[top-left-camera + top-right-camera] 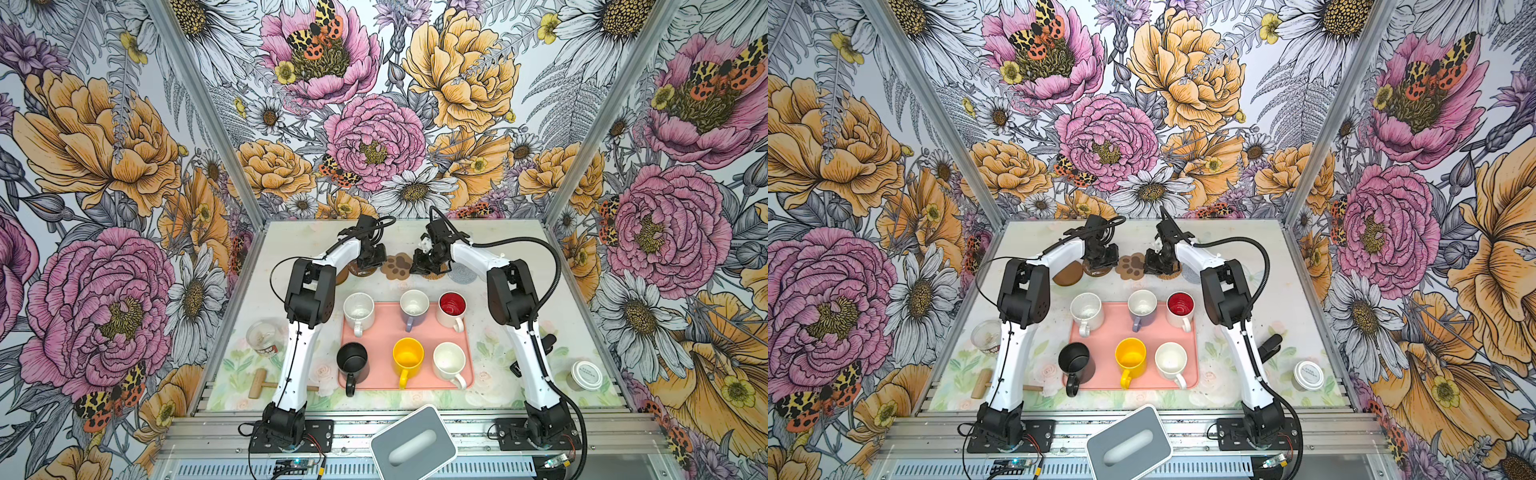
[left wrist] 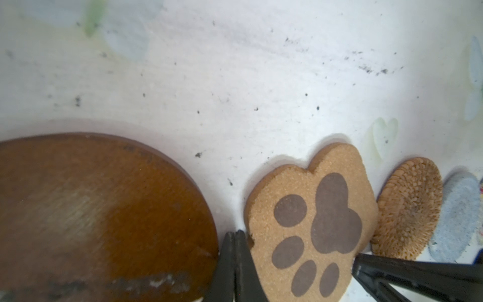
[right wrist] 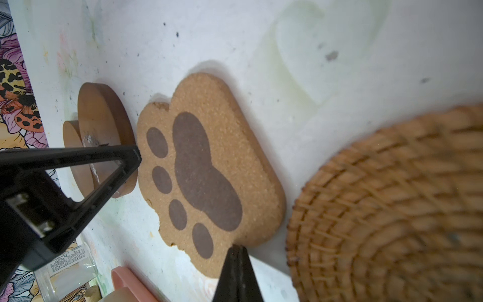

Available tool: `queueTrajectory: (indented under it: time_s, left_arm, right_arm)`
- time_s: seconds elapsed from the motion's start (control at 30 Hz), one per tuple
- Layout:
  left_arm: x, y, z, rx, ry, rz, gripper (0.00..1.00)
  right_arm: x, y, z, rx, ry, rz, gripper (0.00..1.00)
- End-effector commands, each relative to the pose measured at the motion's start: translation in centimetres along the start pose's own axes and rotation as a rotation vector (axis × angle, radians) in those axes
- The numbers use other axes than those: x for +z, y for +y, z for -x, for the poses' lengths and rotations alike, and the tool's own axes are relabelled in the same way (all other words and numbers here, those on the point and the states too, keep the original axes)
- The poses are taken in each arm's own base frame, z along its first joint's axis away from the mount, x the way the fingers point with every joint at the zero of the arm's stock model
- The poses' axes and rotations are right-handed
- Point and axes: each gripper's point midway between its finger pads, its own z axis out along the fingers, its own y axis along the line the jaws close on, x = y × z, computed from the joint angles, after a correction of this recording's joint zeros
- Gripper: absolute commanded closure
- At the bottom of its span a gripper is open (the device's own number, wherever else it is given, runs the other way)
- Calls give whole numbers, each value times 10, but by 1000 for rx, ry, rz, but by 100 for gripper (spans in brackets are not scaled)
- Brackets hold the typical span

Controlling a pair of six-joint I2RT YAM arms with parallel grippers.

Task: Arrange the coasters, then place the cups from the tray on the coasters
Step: 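Hold both grippers at the cork paw coaster edges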

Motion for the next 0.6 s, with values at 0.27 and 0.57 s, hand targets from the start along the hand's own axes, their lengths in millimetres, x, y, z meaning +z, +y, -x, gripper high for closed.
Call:
queueTrajectory:
  time_s: [0.27,0.57]
  left_arm:
    - [-18,-7,15,-1,-41,-32,100]
    - [-56,-16,40,8,-120,-65,100]
  right_arm:
    - [-23,17,12,-24,-49,41,90]
    - [-57,28,6,-59,-95,26,82]
